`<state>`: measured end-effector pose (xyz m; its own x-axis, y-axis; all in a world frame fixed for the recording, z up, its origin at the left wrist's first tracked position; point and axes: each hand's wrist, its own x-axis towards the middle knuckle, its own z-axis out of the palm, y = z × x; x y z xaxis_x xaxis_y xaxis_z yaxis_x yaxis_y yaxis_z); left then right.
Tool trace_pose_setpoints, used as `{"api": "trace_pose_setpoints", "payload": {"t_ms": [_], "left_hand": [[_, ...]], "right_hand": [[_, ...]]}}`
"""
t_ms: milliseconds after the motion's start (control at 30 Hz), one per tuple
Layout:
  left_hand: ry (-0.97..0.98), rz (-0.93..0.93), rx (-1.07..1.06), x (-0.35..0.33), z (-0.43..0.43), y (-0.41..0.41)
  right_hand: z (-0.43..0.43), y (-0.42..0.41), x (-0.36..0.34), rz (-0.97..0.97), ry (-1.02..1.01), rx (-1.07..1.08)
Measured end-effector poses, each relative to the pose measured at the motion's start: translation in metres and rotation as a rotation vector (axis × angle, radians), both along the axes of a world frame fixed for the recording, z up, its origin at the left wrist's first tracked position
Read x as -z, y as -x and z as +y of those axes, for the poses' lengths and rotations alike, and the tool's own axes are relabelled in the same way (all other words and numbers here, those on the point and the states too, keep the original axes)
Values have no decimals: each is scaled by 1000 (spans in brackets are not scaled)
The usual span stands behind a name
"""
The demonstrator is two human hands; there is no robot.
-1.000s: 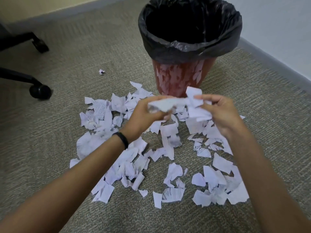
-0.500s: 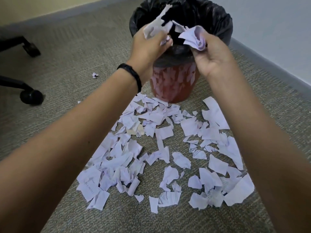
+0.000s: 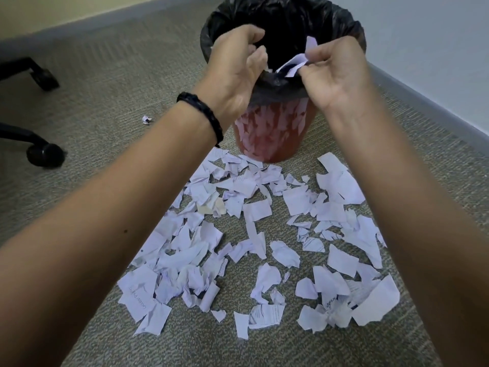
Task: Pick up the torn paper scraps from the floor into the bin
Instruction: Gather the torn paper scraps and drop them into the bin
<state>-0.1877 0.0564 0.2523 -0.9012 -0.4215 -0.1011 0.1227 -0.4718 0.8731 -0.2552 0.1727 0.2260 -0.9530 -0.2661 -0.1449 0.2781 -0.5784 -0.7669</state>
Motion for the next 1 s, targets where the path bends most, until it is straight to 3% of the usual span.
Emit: {"api": "trace_pose_setpoints", "payload": {"t_ms": [67,133,200,300,367,467,600,767,900,1000], "left_hand": [[170,5,2,15,-6,-7],[384,-3,-12,41,-12,-21],[638,-84,-23,78,-22,-40],[1187,-384,148,154,-50,-72],[1396,-682,407,206,-69,-98],[1460,-1071,697,248,-86,-136],[1555,-1100,907,260,-94,-157],[1631,-1055,1016,263,-102,-159],[1596,-1026,1000,266,-106,-160],[1584,-1032,971,266,-106,-161]], "right_hand": [[-5,-8,-2,23,-27,15],[-7,-12,-7,66,-267,105],[1,-17,2,257,-526,194],[21,-32,41,409,-741,372],[34,-42,82,431,-903,355],[44,-63,144,378,-1138,-39],[23,-88,199,449,-1457,-576],[-36,-83,210,723,-1612,-712],[-71,-71,229,621,-1597,-856],[-85,-74,243,690,-1784,-1012]]}}
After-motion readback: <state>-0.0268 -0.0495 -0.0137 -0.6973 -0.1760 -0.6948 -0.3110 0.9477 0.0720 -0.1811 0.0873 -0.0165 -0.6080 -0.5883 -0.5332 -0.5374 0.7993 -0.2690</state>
